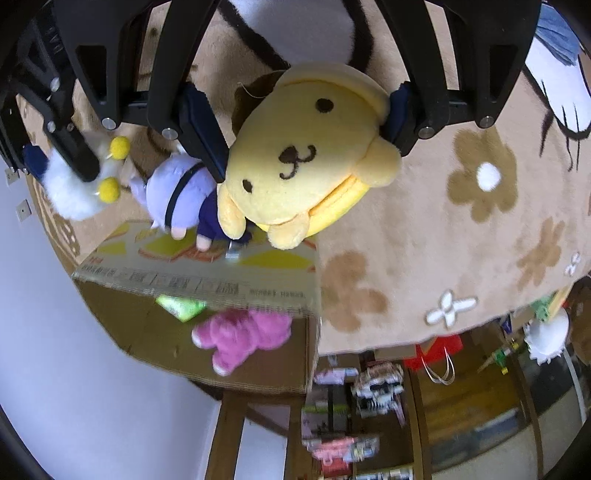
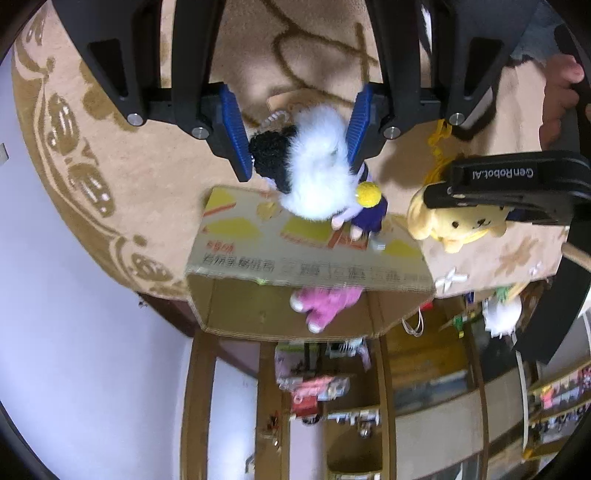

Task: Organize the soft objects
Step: 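Lift yellow bear with left gripper while right carries white fluffy plush over box, then open both grippers to drop the yellow bear and white plush into the box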

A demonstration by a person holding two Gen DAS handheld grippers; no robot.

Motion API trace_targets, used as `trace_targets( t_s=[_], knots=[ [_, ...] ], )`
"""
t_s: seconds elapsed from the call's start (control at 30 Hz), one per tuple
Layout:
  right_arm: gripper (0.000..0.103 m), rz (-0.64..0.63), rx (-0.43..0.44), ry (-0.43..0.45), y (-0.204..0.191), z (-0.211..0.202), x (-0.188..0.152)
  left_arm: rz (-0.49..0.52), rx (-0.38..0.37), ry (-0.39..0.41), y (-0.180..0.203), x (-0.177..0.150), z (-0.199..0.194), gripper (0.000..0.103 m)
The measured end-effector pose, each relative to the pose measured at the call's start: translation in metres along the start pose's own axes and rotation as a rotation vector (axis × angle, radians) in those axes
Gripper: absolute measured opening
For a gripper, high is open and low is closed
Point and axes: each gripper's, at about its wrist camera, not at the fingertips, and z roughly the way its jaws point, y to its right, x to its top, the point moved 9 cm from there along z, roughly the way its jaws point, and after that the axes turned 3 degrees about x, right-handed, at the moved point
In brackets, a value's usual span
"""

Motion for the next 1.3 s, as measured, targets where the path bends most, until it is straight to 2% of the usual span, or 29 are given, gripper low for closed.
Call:
trace_targets(
  t_s=[0.13,0.4,0.8,0.97,1.1,1.3],
  knots=[
    [0.051,0.024,-0.001,0.059,0.008,-0.009,0.014,-0.015,0.009,0.089,-0.007,0.015,-0.013,0.074],
    [0.051,0.059,0.011,0.165,0.023,-0.028,0.041,-0.031,0.023,0.319,-0.019,0.050,-0.045,0.074],
    [0.051,0.077,0.019,0.268,0.031,-0.024,0.083,0.024,0.042,0.484,-0.009,0.088,-0.063,0.075],
    [0.051,0.078,0.016,0.290,0.036,-0.012,0.099,0.080,0.015,0.526,0.002,0.106,-0.059,0.075],
    [0.051,0.090,0.008,0.300,0.042,-0.002,0.102,0.077,-0.010,0.550,0.003,0.115,-0.049,0.075],
    [0.051,0.104,0.021,0.328,0.046,0.004,0.107,0.101,-0.011,0.501,0.011,0.126,-0.023,0.075]
  ],
)
